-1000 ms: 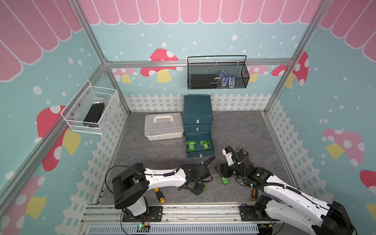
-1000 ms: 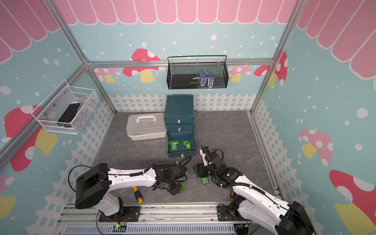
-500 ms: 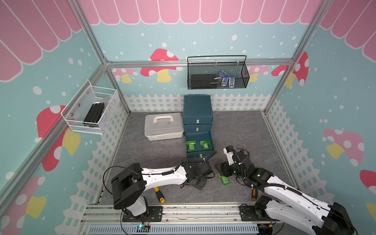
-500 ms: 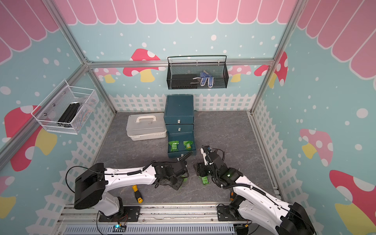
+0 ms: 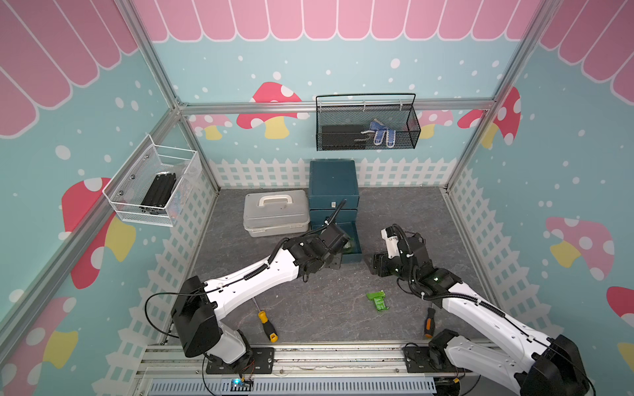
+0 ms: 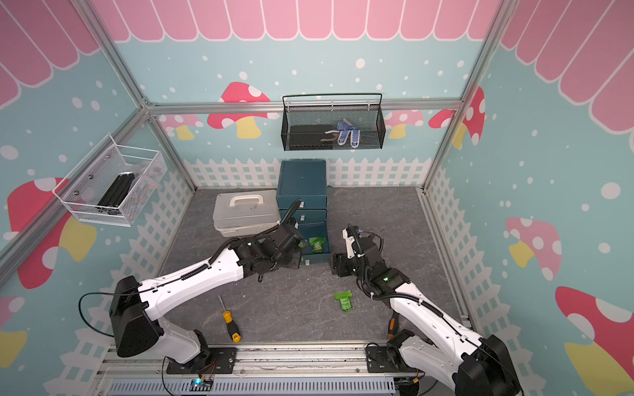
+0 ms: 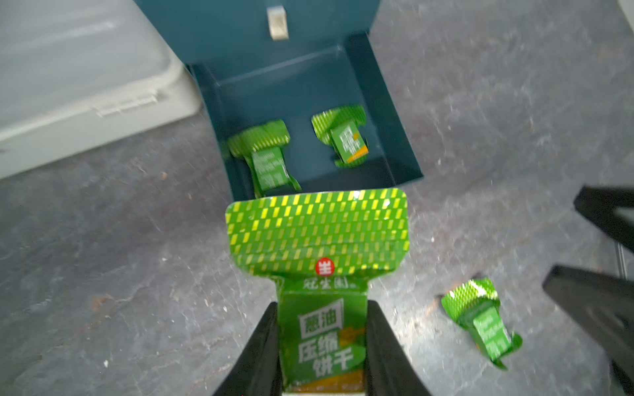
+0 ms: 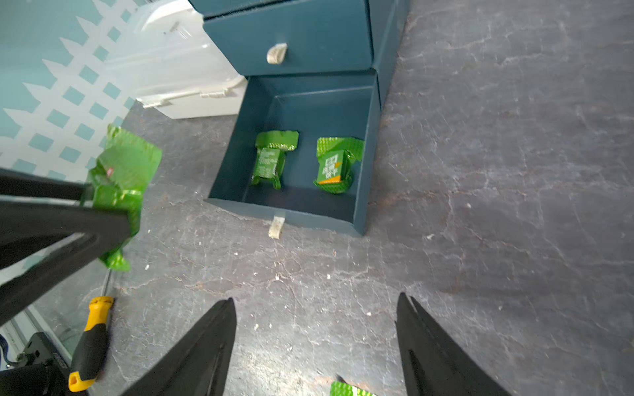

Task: Place the cookies into the drawer by color
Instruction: Place the cookie in the drawer.

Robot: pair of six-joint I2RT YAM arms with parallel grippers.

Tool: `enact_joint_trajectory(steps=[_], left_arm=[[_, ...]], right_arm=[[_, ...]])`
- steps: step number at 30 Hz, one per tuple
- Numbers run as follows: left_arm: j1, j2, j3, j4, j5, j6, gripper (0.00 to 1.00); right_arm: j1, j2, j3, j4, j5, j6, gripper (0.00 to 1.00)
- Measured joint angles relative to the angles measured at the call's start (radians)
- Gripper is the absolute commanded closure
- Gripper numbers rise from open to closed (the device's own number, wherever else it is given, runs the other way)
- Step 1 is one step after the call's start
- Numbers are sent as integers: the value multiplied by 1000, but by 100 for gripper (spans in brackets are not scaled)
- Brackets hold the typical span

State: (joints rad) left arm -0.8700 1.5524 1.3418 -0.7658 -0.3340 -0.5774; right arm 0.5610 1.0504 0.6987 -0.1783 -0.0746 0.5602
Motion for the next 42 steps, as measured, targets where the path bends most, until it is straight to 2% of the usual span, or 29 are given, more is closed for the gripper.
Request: enact_joint_trajectory(steps=[5, 11, 19, 28, 42], left_arm=[[66, 122, 83, 0, -14, -13, 75], [71, 310, 183, 2, -39, -45, 76], [85, 443, 212, 87, -74, -86, 76], [149, 545, 214, 178, -31, -100, 74], [164, 600, 237, 210, -31, -92, 67]], right_arm=[[-7, 101, 93, 4, 2, -29, 24], [-23, 213, 158, 8, 5, -54, 25], [-32, 224, 154, 4, 14, -77, 24], [-38, 193, 124, 6, 18, -82, 24], [-38, 178, 112, 7, 21, -82, 24]])
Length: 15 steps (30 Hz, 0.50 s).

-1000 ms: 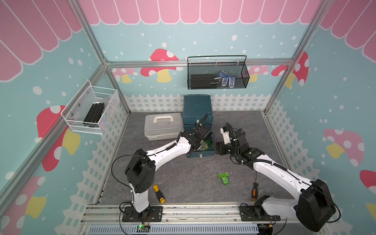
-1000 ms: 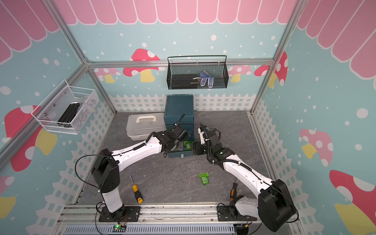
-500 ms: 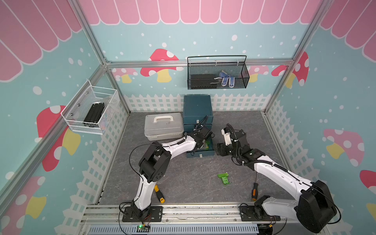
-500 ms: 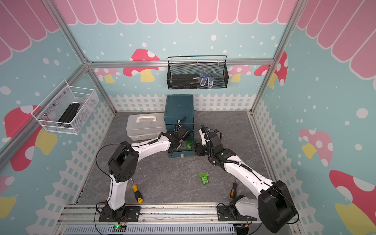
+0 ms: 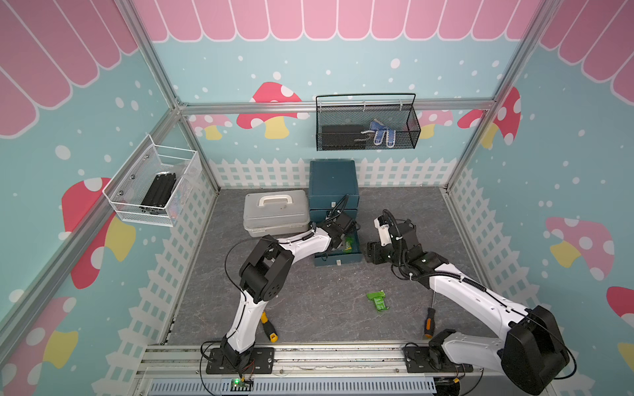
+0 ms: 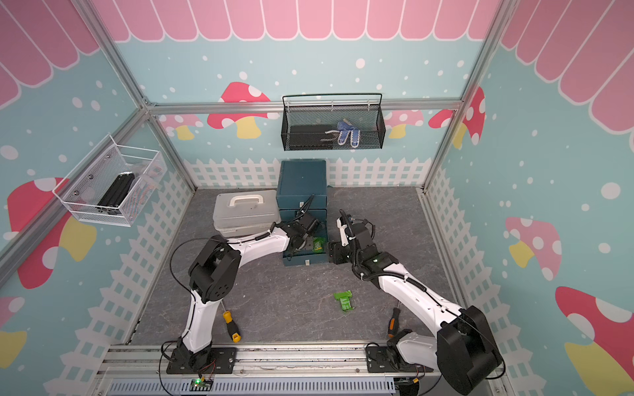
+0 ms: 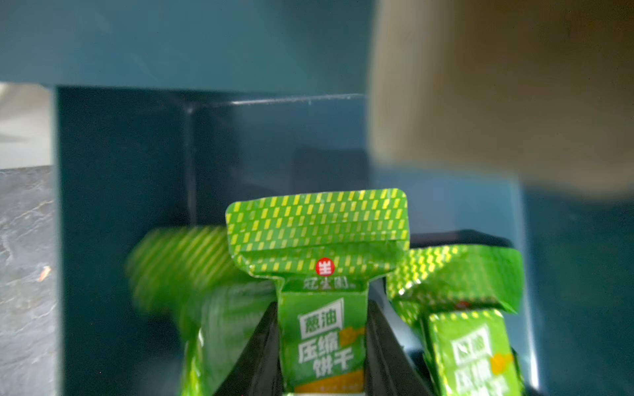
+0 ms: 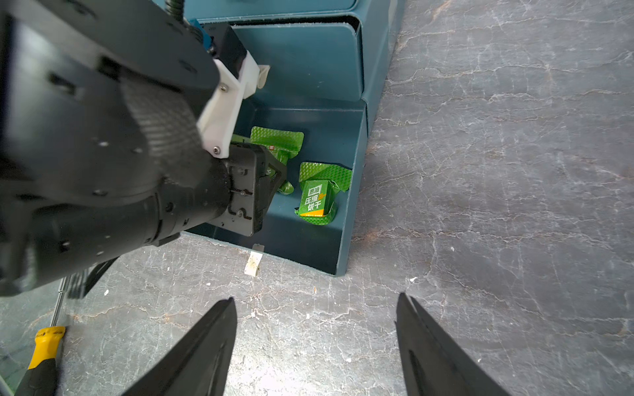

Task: Place the cookies into the drawer by color
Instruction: Place the cookie in the drawer.

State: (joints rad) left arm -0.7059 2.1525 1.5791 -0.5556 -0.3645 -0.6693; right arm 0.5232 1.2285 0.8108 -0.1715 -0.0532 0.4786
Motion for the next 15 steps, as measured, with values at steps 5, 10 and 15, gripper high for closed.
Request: enact_joint_trajectory(steps=[5, 10, 15], left_arm=[[0, 19, 2, 1, 0, 6, 62], [1, 19, 3, 0, 1, 16, 48], [1, 16, 3, -1, 1, 23, 36]], right_arm=[[0, -1, 0, 0, 0, 0, 24], [0, -1, 0, 0, 0, 0, 24], [0, -1, 0, 0, 2, 0, 24]])
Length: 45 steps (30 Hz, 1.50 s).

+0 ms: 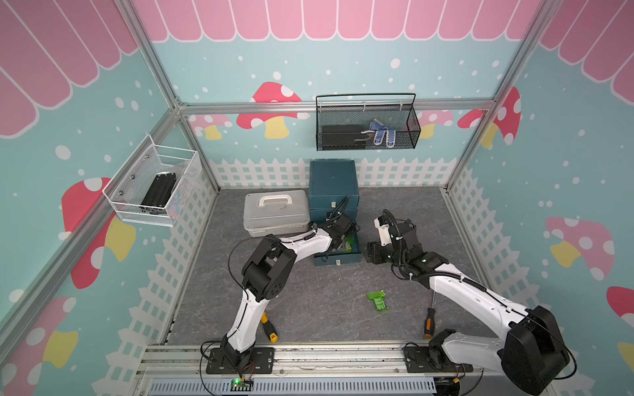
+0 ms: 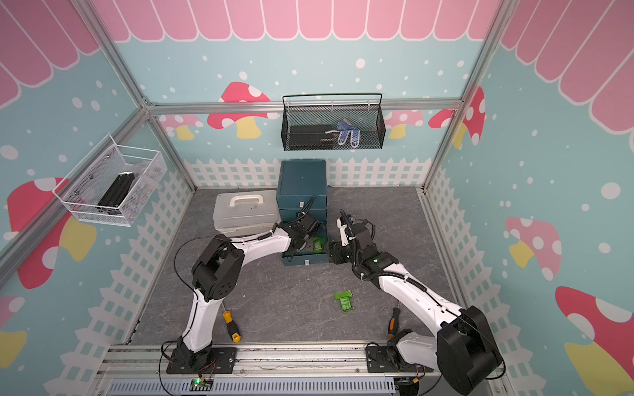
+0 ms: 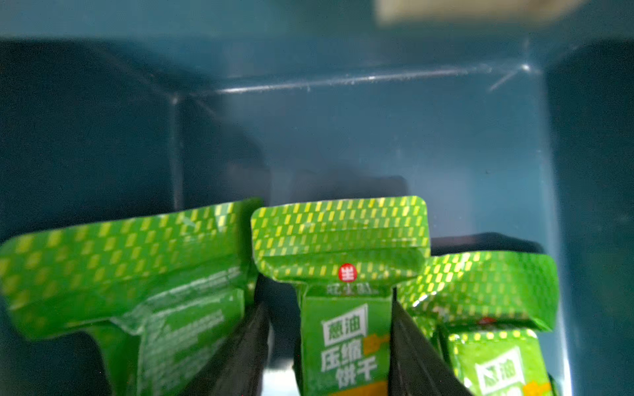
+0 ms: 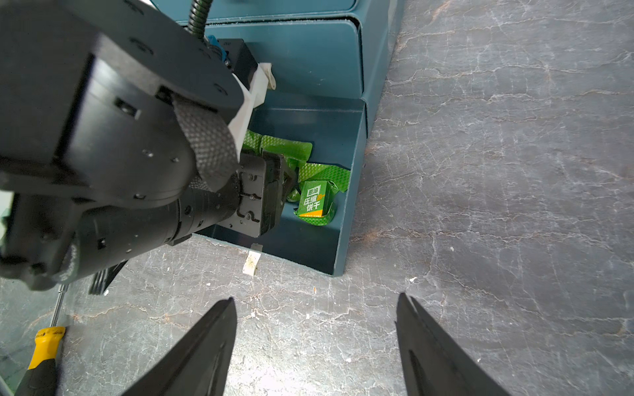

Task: Place the cookies into the drawer by color
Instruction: Place the cookie in the drawer, then pick up the cookie at the center of the board.

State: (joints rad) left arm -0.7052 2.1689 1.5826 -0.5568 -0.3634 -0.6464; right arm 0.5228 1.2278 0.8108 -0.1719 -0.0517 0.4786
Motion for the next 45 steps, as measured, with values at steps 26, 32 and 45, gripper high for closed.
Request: enact_joint_trajectory(steps=[26, 32, 45], left_arm=[[-33, -407, -348, 140, 55, 34, 27], [-79, -585, -509, 231, 120, 42, 27], [-127, -856, -775, 409, 257, 30, 16]], right_arm=[[18, -60, -127, -148, 53, 101, 25], [128, -66, -135, -260, 105, 155, 25], [193, -184, -188, -453, 57, 149, 12]])
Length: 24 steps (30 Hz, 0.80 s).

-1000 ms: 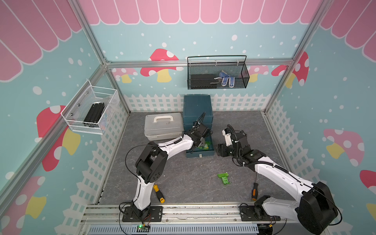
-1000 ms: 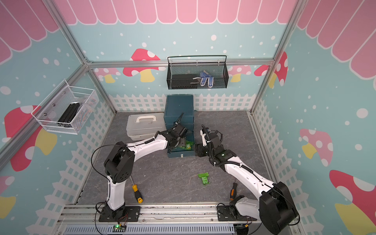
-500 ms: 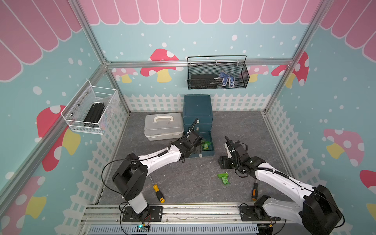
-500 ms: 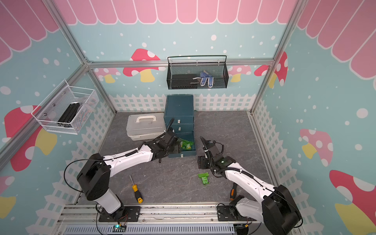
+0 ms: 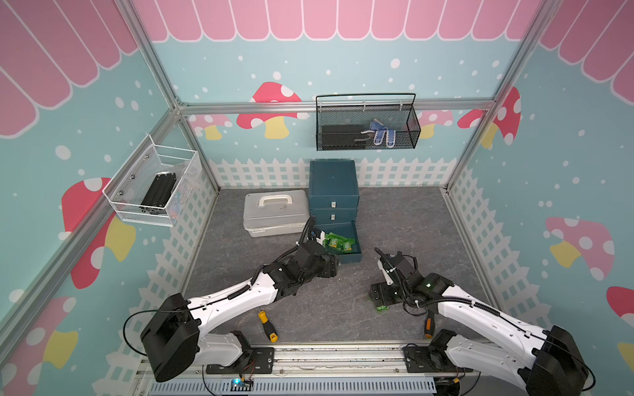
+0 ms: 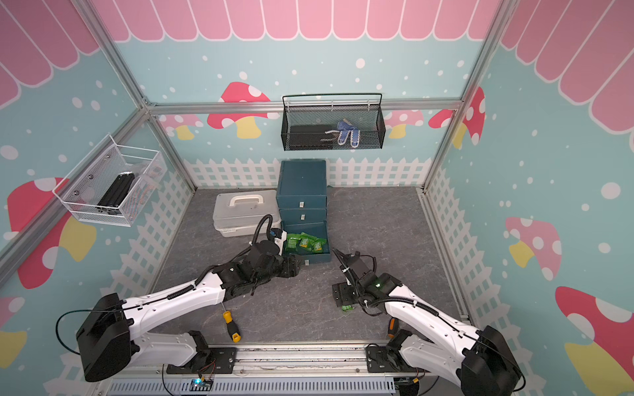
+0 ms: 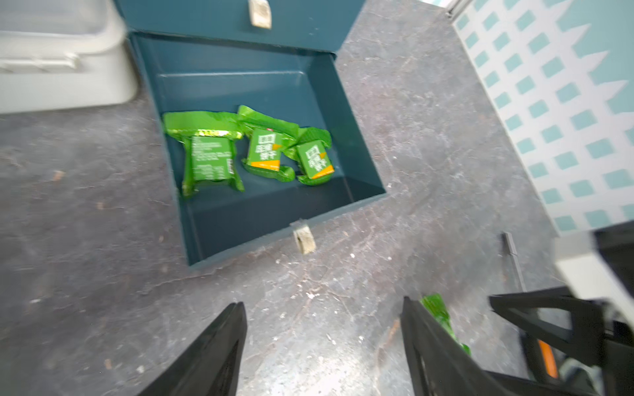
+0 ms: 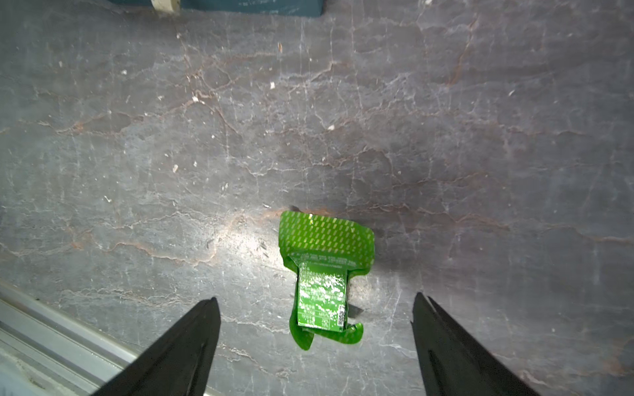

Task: Place the cookies into the drawer by color
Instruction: Pick up the cookie at the center of the board.

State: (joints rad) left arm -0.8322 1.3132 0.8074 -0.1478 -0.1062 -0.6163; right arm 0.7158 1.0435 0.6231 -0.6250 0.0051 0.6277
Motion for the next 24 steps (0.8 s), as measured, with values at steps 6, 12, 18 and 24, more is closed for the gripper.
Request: enact_joint_trajectory(steps=[6, 12, 18, 24], left_arm=[[-2, -3, -47, 99, 126, -16, 5], [-2, -50, -78, 126, 133, -17, 4], [-2, -55, -80, 135, 127, -16, 4], [-2, -50, -83, 140, 105, -16, 4]], right_arm=[[7, 56, -31, -2, -8, -10, 20], [20, 103, -34, 18, -22, -16, 25], [31, 129, -34, 33, -20, -18, 33], [32, 168, -34, 40, -14, -22, 41]])
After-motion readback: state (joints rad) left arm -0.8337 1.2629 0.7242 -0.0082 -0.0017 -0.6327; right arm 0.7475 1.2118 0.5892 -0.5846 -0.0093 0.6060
